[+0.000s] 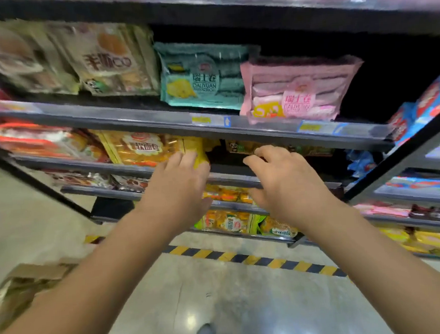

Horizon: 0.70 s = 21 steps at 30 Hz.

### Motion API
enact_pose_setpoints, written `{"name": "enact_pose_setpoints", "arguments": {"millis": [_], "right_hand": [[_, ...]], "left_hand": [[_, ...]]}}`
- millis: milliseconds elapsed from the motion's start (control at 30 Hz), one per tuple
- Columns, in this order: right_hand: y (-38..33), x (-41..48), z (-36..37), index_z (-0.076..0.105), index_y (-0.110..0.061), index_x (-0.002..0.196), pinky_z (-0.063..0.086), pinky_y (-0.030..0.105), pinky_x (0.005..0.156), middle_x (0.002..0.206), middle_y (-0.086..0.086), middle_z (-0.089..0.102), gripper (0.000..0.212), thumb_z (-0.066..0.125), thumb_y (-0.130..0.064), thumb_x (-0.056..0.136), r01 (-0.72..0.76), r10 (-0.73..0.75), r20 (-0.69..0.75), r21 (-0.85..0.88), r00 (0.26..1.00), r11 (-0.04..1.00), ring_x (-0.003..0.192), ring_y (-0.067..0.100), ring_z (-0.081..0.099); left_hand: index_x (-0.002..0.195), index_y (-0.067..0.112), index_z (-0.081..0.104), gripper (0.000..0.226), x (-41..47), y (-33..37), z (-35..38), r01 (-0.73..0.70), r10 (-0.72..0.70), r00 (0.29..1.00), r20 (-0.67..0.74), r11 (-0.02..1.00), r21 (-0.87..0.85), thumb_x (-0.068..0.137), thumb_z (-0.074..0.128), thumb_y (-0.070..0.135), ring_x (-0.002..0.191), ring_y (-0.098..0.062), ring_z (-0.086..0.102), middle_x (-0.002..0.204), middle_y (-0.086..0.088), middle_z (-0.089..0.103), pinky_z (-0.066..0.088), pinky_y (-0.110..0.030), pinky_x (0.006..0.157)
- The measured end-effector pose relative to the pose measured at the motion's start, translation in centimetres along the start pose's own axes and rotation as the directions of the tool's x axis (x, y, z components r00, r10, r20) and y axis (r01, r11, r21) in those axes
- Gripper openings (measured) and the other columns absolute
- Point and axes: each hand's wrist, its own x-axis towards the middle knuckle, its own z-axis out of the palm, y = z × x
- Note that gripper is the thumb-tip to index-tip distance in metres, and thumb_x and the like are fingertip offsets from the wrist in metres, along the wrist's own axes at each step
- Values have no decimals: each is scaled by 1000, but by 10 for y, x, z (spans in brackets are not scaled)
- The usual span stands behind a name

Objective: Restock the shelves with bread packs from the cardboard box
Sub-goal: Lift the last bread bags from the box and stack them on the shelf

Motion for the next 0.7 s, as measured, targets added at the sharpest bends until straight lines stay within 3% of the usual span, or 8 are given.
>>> {"name": "enact_pose_setpoints", "arguments": {"millis": [133,300,500,700], "right_hand": [[-35,-31,-37,38,-25,153,36,41,113,153,2,39,56,54,-41,102,57,-59,22,59,998,997,139,26,41],[-84,-41,-52,50,-23,141,43,42,101,139,3,52,49,63,-41,97,249,-244,-60,81,968,965,127,28,51],[-168,-46,-52,46,-27,147,45,40,104,142,-3,50,57,63,-43,95,493,-490,-54,121,870,862,130,22,50],[-268,-58,-42,43,-31,149,43,40,108,147,-7,46,57,59,-45,96,675,-685,15,158,729,721,134,20,47]], "left_hand": [[155,25,36,64,-68,-11,-22,142,-142,990,8,988,-64,101,57,53,155,-30,25,169,-8,24,27,-47,125],[155,25,38,67,-144,-26,-22,344,-350,936,-33,932,-113,99,56,57,148,-29,34,161,-5,35,33,-44,122],[155,27,39,67,-241,-47,1,600,-600,798,55,783,-165,98,59,56,152,-29,30,163,-5,32,29,-44,123],[154,26,42,63,-333,-82,24,786,-775,612,155,575,-229,99,57,55,152,-29,28,164,-5,31,26,-44,124]]}}
